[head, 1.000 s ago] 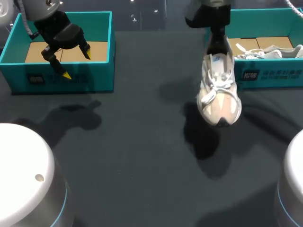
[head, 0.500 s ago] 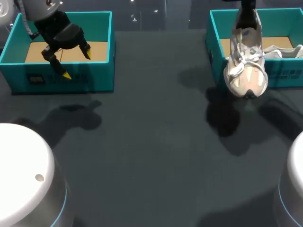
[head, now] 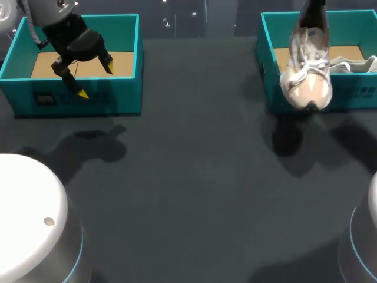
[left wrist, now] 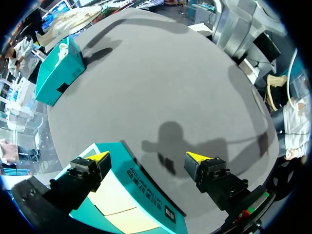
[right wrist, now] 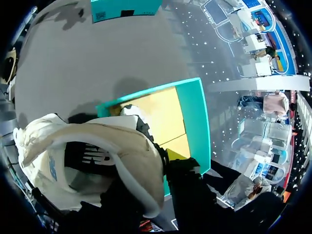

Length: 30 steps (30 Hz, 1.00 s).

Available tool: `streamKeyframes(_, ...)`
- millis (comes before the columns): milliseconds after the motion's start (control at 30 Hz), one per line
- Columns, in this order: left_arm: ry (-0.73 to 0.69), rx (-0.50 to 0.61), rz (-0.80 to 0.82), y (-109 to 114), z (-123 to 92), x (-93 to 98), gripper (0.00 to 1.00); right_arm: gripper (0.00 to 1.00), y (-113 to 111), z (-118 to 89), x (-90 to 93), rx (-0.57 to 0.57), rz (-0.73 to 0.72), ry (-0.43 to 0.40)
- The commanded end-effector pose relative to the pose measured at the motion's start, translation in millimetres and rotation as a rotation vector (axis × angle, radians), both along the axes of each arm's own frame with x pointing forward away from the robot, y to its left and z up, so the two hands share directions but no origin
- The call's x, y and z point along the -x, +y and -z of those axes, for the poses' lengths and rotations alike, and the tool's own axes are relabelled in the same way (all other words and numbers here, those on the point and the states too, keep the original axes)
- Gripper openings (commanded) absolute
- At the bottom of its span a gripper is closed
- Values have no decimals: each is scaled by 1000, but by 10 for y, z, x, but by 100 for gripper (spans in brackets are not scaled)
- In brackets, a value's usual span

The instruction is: Take the shoe out of the shoebox, open the shoe tongue, remove and reinsert the insole, then place the shoe into the shoebox

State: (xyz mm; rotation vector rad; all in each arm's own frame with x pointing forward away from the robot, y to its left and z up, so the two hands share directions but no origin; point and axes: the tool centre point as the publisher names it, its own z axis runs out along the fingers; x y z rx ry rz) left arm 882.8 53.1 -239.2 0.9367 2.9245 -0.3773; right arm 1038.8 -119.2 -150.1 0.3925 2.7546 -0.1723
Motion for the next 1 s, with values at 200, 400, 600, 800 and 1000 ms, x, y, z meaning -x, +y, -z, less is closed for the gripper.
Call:
streamKeyframes(200, 0, -2, 1, 6, -4, 3, 100, 0, -391, -208, -755, 55, -82, 15)
streamKeyframes(400, 0, -2, 1, 6, -4, 3, 100, 0, -748, -240, -1055, 36, -162, 9)
streamKeyframes(600, 0, -2, 1, 6, -4, 3, 100, 0, -806, -251, -1083, 42, -132, 6)
streamKeyframes(800, 0, -2, 1, 6, -4, 3, 100, 0, -806, -251, -1083, 42, -132, 6)
streamKeyframes(1000, 0, -2, 1, 6, -4, 3, 100, 0, -1131, -263, -1223, -22, -90, -41)
